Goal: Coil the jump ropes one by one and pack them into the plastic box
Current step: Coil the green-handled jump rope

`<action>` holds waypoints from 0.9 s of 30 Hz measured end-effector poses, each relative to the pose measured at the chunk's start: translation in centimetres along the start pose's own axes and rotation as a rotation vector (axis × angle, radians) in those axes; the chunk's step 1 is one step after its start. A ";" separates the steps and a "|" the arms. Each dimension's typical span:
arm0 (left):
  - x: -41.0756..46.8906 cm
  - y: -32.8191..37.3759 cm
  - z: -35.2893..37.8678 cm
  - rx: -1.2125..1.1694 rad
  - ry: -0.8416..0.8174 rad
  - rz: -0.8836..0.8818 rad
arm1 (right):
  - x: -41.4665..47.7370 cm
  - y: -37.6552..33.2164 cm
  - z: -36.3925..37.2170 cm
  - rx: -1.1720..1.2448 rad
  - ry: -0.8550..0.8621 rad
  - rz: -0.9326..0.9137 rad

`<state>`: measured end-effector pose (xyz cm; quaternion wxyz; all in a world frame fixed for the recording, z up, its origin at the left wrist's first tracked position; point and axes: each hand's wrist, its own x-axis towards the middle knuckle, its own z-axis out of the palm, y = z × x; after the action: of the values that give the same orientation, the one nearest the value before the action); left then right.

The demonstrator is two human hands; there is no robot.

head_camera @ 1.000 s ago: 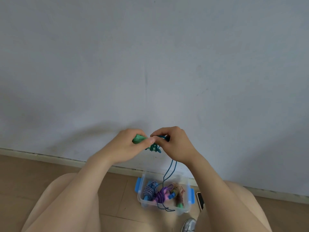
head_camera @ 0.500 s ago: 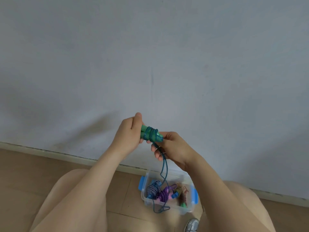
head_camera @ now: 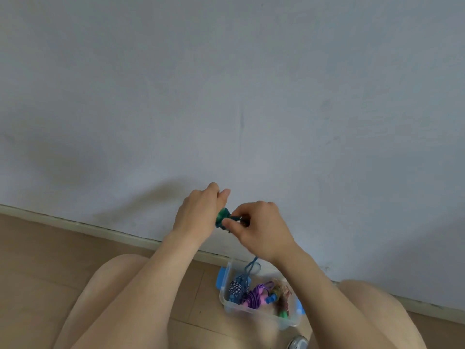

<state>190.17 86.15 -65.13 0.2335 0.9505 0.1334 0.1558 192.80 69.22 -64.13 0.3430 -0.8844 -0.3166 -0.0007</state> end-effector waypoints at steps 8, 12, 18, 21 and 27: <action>-0.4 0.7 -1.4 -0.496 -0.174 0.085 | 1.0 0.8 -1.4 0.616 0.113 0.031; -1.1 1.6 -3.0 -0.871 -0.313 -0.020 | 1.2 0.8 -1.8 0.863 -0.015 0.172; -0.9 1.4 -2.7 -0.983 -0.198 -0.051 | 1.1 0.3 0.3 0.740 -0.029 0.282; -0.8 0.9 -1.7 -0.649 -0.071 -0.117 | 0.6 -0.5 1.1 0.560 -0.180 0.266; -0.7 -0.1 -1.3 -0.327 -0.043 -0.023 | 0.3 -1.6 -0.3 0.596 -0.145 0.264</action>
<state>189.02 86.51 -64.24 0.3895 0.9014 0.1123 0.1523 192.22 70.12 -62.89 0.5605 -0.7762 -0.2088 0.1993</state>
